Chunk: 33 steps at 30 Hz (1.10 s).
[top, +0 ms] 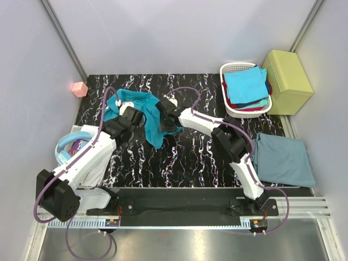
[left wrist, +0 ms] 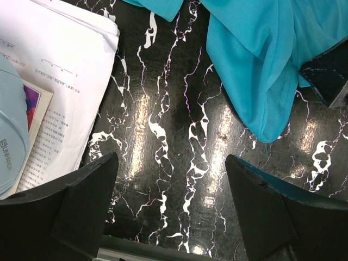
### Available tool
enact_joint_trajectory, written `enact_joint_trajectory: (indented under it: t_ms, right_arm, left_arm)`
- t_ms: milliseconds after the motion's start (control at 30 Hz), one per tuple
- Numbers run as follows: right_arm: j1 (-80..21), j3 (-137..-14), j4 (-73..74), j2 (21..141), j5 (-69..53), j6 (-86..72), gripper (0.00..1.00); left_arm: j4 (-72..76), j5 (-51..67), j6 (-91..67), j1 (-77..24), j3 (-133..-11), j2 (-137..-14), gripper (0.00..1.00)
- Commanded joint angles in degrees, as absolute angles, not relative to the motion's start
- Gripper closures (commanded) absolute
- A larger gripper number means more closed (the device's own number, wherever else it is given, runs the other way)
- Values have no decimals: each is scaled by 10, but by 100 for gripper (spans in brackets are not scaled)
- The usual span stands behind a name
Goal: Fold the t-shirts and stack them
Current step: Flatten out the tshirt
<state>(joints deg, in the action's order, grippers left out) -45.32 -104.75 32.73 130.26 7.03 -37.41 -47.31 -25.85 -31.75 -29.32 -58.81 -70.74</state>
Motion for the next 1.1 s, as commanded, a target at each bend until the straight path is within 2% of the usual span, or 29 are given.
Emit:
enact_joint_trajectory:
  t_ms: [0,233,433,533,567,833,1067]
  right_arm:
    - [-467,-1047,315,1274,90,-383,65]
    - [-467,-1029,316,1258,104,-385,77]
    - [-468,-1014,317,1233,124,-381,79]
    - [-468,-1011,319,1218,136,-376,90]
    - [-468,-1012,321,1211,141,-374,100]
    - [-465,-1038,356,1137,221,-331,100]
    - [-418,-1072,413,1085,290,-316,100]
  left_arm:
    - [-454,-247,-316,-290,-587,-705,14]
    - [-453,-242,-318,-290,-582,-704,14]
    - [-452,-240,-323,-290,-579,-703,14]
    - [-453,-236,-326,-290,-579,-705,14]
    - [-452,-236,-328,-290,-579,-706,14]
    - [-451,-248,-330,-290,-584,-711,15]
    - [-452,-258,-336,-290,-609,-715,14]
